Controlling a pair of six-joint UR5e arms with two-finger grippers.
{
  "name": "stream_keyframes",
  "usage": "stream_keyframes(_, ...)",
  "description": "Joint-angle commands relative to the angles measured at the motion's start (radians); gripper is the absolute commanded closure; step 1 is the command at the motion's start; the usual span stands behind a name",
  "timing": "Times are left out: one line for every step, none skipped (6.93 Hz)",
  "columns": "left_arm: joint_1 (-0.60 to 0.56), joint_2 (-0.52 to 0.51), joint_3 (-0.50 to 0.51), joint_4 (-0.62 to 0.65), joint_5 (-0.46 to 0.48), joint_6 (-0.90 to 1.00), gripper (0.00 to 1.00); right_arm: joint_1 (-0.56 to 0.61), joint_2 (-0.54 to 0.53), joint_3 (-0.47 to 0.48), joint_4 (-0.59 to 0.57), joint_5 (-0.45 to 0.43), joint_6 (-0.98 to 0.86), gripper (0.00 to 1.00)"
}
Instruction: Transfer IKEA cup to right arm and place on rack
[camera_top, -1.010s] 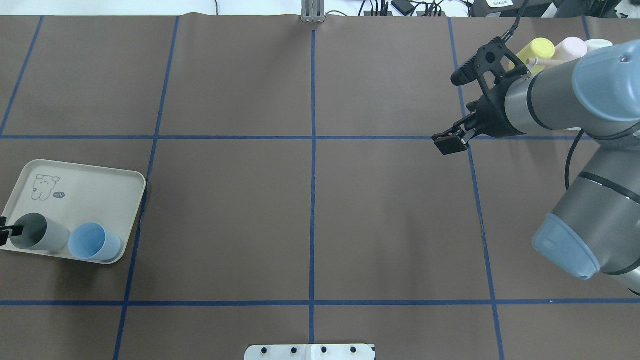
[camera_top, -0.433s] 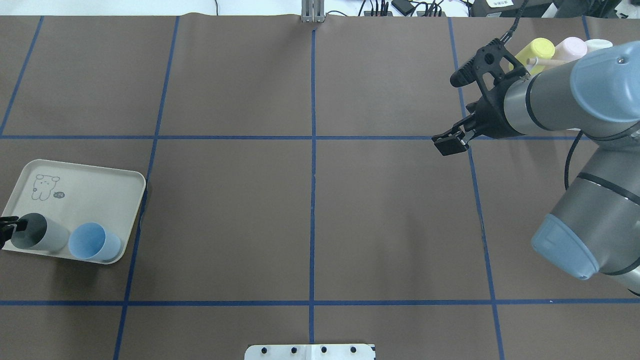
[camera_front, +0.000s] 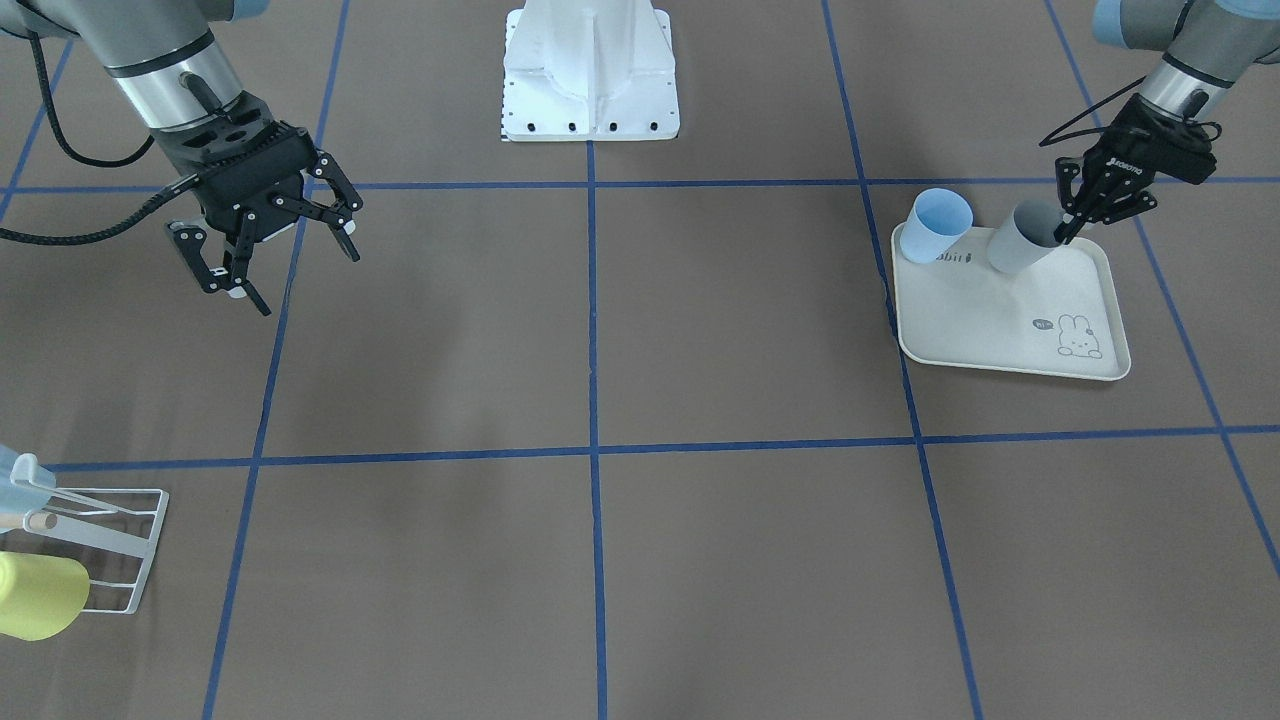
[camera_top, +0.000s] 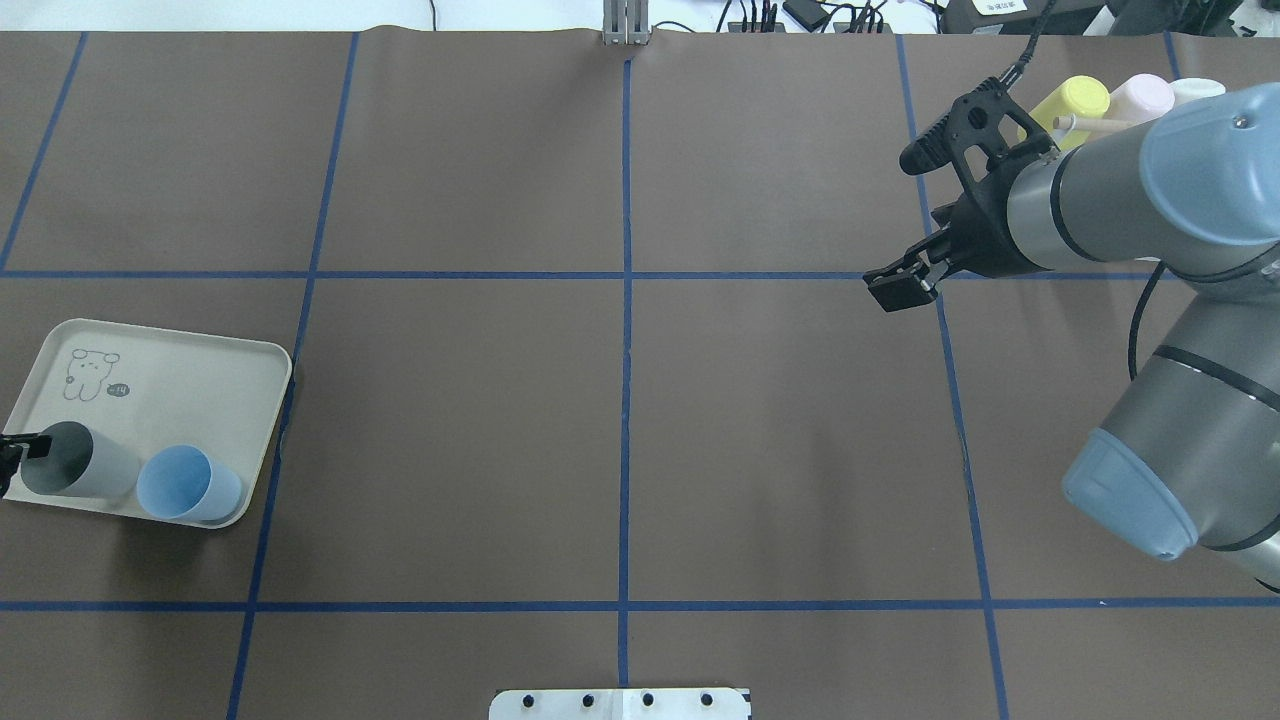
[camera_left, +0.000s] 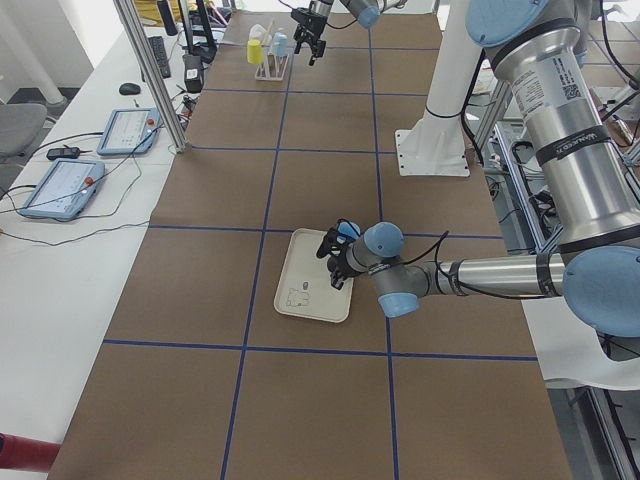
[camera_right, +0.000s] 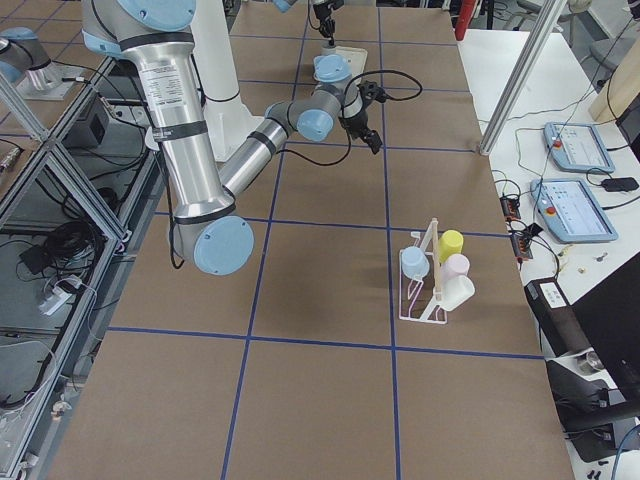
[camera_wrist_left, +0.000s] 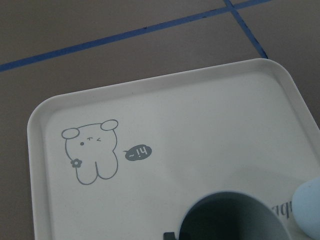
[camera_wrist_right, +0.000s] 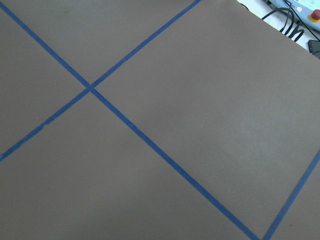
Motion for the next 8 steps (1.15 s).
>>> stream_keyframes(-0.041,0.009,-0.04,0.005,-0.051,0.01,1.0,-0.003,0.01,-0.003,0.0,-0.004,-0.007,0.0)
stream_keyframes(-0.117,0.009,-0.076,0.011,-0.086,0.012,1.0,-0.009,0.045,-0.022,0.0,-0.004,-0.005,0.0)
stream_keyframes(-0.174,0.006,-0.128,0.017,-0.147,0.004,1.0,-0.023,0.071,-0.041,0.038,-0.005,-0.024,0.0)
stream_keyframes(-0.205,-0.005,-0.171,0.027,-0.185,-0.02,1.0,-0.041,0.074,-0.096,0.205,-0.004,-0.016,0.0)
stream_keyframes(-0.208,-0.04,-0.23,0.067,-0.196,-0.157,1.0,-0.073,0.074,-0.169,0.412,-0.005,-0.012,0.0)
stream_keyframes(-0.207,-0.121,-0.293,0.14,-0.222,-0.305,1.0,-0.102,0.076,-0.226,0.58,-0.007,-0.012,0.0)
stream_keyframes(-0.207,-0.233,-0.324,0.187,-0.265,-0.453,1.0,-0.141,0.076,-0.239,0.668,-0.023,0.001,0.0)
stream_keyframes(-0.198,-0.322,-0.327,0.187,-0.278,-0.57,1.0,-0.196,0.074,-0.239,0.733,-0.098,0.022,0.0)
